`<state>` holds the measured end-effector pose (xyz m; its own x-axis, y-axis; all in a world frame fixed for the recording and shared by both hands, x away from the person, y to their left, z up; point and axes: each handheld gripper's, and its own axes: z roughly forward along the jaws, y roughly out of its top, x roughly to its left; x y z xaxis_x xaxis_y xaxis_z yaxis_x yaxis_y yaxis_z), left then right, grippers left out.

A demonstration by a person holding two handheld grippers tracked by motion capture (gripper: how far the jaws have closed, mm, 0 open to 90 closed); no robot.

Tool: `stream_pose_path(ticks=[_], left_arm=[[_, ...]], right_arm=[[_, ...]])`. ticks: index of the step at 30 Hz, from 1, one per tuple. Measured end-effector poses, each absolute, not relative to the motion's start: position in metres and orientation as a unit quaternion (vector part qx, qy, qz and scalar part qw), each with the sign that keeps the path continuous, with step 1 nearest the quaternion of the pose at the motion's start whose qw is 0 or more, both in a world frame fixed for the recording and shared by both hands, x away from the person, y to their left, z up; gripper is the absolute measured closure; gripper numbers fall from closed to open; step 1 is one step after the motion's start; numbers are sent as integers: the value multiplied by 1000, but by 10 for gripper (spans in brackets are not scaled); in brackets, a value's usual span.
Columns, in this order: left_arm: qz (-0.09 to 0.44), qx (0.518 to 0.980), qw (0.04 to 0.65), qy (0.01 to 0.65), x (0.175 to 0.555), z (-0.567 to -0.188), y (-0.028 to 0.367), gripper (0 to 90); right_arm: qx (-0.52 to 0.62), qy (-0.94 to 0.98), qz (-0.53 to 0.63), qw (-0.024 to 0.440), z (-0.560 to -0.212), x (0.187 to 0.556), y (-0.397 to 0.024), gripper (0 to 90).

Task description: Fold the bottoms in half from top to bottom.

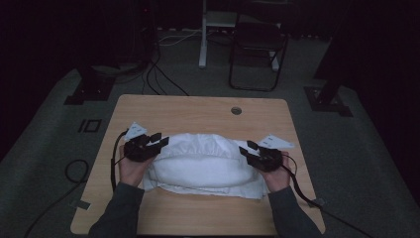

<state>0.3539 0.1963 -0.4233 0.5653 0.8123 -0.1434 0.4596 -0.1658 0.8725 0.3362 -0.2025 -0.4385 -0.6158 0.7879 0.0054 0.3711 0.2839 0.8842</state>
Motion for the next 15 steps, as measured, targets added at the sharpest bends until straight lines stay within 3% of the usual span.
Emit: stream_pose_path(ticks=[6, 11, 15], left_arm=[[127, 793, 422, 421, 367, -456, 169, 655], [100, 808, 403, 417, 344, -484, 173, 656], [111, 812, 401, 409, 320, -490, 181, 654]], right_arm=[[398, 803, 402, 187, -471, 360, -177, 586], [387, 821, 390, 155, -492, 337, -181, 606], [383, 820, 399, 145, -499, 314, -190, 610]])
